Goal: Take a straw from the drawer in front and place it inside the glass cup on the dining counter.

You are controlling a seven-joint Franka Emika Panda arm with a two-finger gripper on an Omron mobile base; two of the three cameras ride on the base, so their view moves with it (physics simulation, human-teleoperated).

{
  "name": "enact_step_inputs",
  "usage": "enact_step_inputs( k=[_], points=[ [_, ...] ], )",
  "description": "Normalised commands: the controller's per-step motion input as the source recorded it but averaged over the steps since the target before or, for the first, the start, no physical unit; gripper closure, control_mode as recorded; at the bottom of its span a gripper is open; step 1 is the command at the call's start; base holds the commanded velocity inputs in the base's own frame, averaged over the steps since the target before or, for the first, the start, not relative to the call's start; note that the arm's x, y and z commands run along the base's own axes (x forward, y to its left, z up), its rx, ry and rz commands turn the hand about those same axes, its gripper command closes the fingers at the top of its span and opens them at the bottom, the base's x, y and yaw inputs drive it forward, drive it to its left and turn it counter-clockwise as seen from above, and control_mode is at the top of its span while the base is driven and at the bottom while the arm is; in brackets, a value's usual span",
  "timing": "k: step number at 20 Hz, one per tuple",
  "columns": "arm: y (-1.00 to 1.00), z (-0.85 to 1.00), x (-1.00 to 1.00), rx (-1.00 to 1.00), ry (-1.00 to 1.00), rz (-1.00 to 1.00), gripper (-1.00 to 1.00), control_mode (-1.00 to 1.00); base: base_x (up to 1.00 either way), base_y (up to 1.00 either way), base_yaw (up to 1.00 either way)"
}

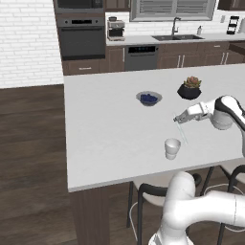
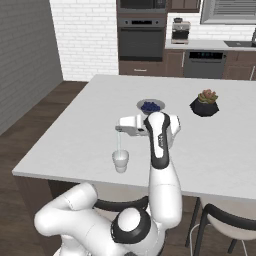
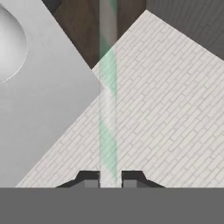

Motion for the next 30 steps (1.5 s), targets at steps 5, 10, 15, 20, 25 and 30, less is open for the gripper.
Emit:
enact_step_inputs(
  k=[5, 10, 15, 20, 25, 30],
  points=[
    [0.00, -0.62, 0.33, 0.00, -0.14, 0.14, 1.00, -1.00, 0.00, 0.00, 0.00],
    [-0.03, -0.48, 0.29, 0.01, -0.19, 0.14, 1.00, -1.00, 0.00, 0.00, 0.00],
    [-0.04, -0.49, 0.29, 0.02, -0.21, 0.14, 1.00, -1.00, 0.00, 0.00, 0.00],
    [-0.03, -0.40, 0.29, 0.05, -0.24, 0.14, 1.00, -1.00, 0.00, 0.00, 0.00],
    [-0.02, -0.31, 0.27, 0.08, -0.26, 0.14, 1.00, -1.00, 0.00, 0.00, 0.00],
    [-0.04, -0.24, 0.24, 0.09, -0.27, 0.13, 1.00, -1.00, 0.00, 0.00, 0.00]
  ],
)
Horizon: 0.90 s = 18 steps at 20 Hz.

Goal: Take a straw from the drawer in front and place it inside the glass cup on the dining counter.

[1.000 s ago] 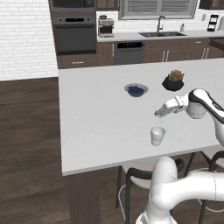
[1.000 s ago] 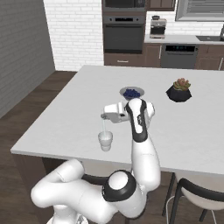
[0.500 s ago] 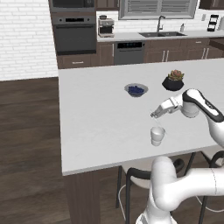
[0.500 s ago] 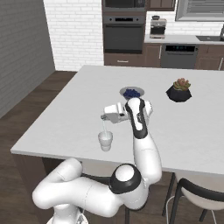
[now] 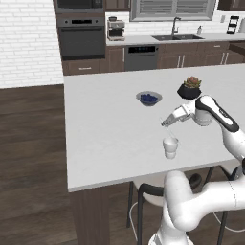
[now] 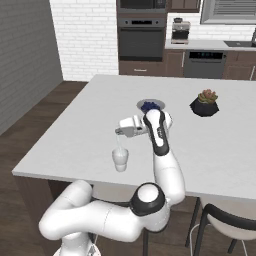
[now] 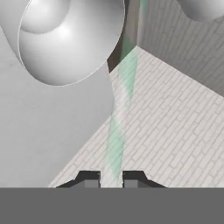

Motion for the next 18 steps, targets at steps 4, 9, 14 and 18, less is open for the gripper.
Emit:
enact_step_inputs(
  k=[4, 9, 14, 18],
  points=[
    [-0.18, -0.07, 0.00, 0.10, -0.31, 0.14, 1.00, -1.00, 0.00, 0.00, 0.00],
    [-0.05, -0.17, 0.14, 0.11, -0.30, 0.15, 1.00, -1.00, 0.00, 0.00, 0.00],
    [0.00, -0.43, 0.37, 0.11, -0.31, 0.16, 1.00, -1.00, 0.00, 0.00, 0.00],
    [0.00, -0.50, 0.31, 0.14, -0.34, 0.17, 1.00, -1.00, 0.00, 0.00, 0.00]
  ],
)
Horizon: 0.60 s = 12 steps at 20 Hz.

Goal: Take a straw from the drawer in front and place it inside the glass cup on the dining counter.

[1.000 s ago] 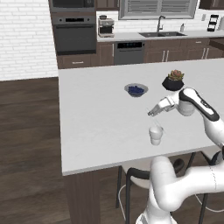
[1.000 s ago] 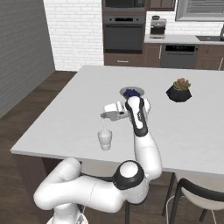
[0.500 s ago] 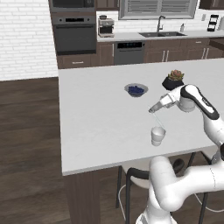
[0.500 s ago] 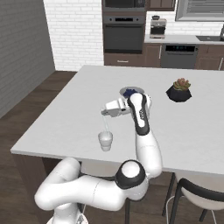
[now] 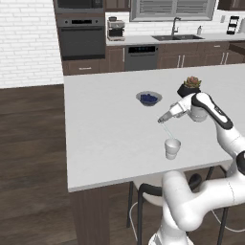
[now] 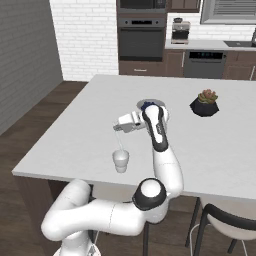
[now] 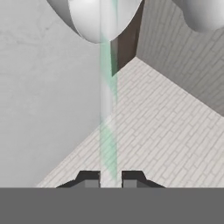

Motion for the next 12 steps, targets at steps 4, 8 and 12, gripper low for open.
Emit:
enact_step_inputs(
  k=[4, 8, 12],
  points=[
    [-0.06, -0.50, 0.26, 0.15, -0.37, 0.18, 1.00, -1.00, 0.00, 0.00, 0.00],
    [-0.14, -0.44, 0.13, 0.18, -0.37, 0.18, 1.00, -1.00, 0.00, 0.00, 0.00],
    [-0.27, -0.45, 0.02, 0.17, -0.28, 0.15, 1.00, -1.00, 0.00, 0.00, 0.00]
  ],
)
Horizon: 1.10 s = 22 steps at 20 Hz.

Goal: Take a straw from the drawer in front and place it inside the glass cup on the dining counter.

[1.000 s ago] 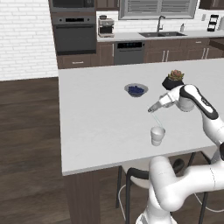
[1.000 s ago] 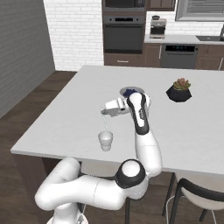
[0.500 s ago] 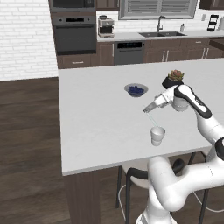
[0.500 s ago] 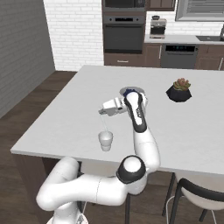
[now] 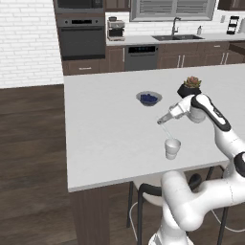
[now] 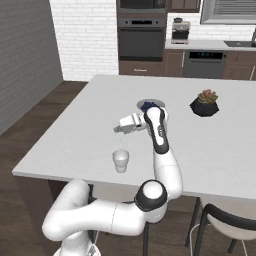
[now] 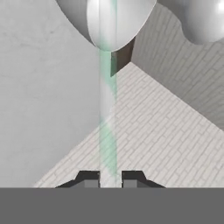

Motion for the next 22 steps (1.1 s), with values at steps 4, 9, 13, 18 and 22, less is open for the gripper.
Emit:
enact_step_inputs(
  k=[4, 9, 13, 18, 22],
  points=[
    [-0.25, -0.51, 0.10, 0.15, -0.21, 0.15, 1.00, -1.00, 0.00, 0.00, 0.00],
    [-0.16, -0.55, 0.24, 0.12, -0.13, 0.14, 1.00, -1.00, 0.00, 0.00, 0.00],
    [-0.03, -0.42, 0.32, 0.11, -0.08, 0.10, 1.00, -1.00, 0.00, 0.00, 0.00],
    [-0.10, -0.24, 0.02, 0.10, -0.13, 0.10, -1.00, -1.00, 0.00, 0.00, 0.00],
    [-0.14, -0.06, -0.20, 0.06, -0.19, 0.06, -1.00, -1.00, 0.00, 0.00, 0.00]
  ],
)
